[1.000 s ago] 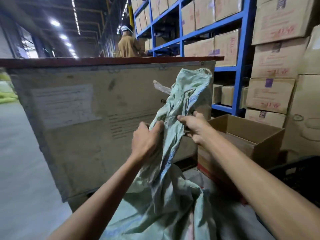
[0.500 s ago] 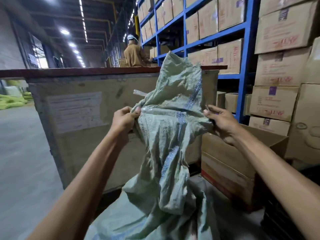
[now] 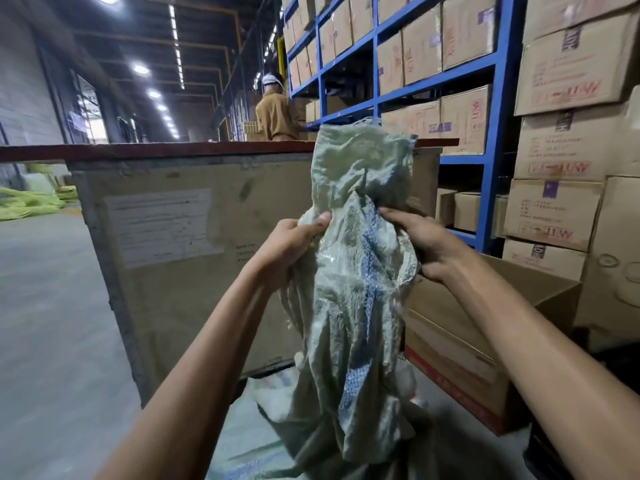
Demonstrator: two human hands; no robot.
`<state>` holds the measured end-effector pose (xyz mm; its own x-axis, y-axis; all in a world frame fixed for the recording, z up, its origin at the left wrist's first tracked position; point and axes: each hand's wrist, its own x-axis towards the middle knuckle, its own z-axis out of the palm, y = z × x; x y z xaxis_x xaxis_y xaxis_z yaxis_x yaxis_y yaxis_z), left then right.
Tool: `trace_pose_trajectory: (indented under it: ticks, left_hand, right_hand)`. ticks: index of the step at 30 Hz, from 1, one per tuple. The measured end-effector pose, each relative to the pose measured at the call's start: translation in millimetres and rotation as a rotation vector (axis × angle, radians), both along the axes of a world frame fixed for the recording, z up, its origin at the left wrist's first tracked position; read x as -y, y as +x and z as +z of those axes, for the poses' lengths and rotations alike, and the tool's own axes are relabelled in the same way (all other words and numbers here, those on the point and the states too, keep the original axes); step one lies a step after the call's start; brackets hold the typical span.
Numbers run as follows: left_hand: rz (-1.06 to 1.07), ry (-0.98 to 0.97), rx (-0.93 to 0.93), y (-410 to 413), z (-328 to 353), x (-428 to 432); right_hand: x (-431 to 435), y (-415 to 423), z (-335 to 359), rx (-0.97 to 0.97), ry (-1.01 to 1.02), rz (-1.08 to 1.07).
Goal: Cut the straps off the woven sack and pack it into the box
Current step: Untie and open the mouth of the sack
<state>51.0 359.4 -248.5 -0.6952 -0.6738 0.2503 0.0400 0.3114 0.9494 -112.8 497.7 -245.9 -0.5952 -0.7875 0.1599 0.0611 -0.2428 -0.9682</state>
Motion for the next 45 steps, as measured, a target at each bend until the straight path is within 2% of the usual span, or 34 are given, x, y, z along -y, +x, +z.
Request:
trace_pose_trajectory:
  ticks: [4, 7, 11, 14, 16, 18, 19, 22, 24, 27, 30, 31, 33, 35, 38, 41, 43, 45]
  left_hand:
    - [-0.049, 0.329, -0.096, 6, 1, 4]
    - [-0.038, 0.553, -0.171, 14, -2, 11]
    - [0.057, 0.67, -0.246, 21, -10, 32]
    - [0.101, 0.855, -0.385, 37, -15, 54]
    - [0.126, 0.808, -0.392, 42, -23, 59]
    - [0.182, 0.678, -0.359, 35, -32, 58]
    - [0.177, 0.611, -0.329, 31, -36, 56]
    - [-0.015, 0.433, -0.174, 19, -37, 42]
    - [-0.12, 0.328, -0.093, 10, -37, 31]
    - [-0.095, 0.278, -0.102, -5, -43, 21]
    - [-0.044, 0.336, -0.222, -13, -43, 18]
    - [-0.056, 0.36, -0.27, -13, -43, 21]
    - [-0.108, 0.393, -0.339, -13, -41, 27]
    - [-0.131, 0.319, -0.355, -14, -42, 28]
    - [0.056, 0.13, -0.377, -19, -48, 31]
    - [0.371, 0.108, -0.44, 3, -61, 55]
    - [0.549, 0.125, -0.339, 32, -79, 82]
    - [0.505, 0.162, -0.147, 56, -98, 99]
  right_hand:
    - [1, -11, -4, -0.066, -0.044, -0.148]
    - [-1, -23, -21, -0.118, 0.038, -0.193]
    - [-6, -40, -37, -0.109, 0.101, -0.315]
    - [-20, -55, -48, -0.069, 0.094, -0.405]
    - [-26, -53, -52, -0.097, 0.108, -0.374]
    - [-22, -49, -53, -0.055, 0.085, -0.371]
    - [-19, -45, -52, 0.011, 0.056, -0.337]
    - [-11, -27, -46, 0.318, -0.081, -0.084]
    - [-7, -18, -45, 0.394, -0.155, 0.029]
    - [3, -4, -44, 0.177, -0.068, 0.028]
    - [15, 9, -50, -0.19, 0.223, -0.222]
    - [18, 11, -53, -0.253, 0.296, -0.269]
    - [20, 11, -58, -0.235, 0.414, -0.216]
    - [21, 12, -62, -0.182, 0.468, -0.133]
    - [26, 1, -69, -0.176, 0.325, -0.263]
    - [-2, -33, -78, -0.036, 0.207, -0.459]
    - [-39, -61, -89, 0.085, 0.18, -0.518]
    - [-67, -77, -105, 0.147, 0.203, -0.425]
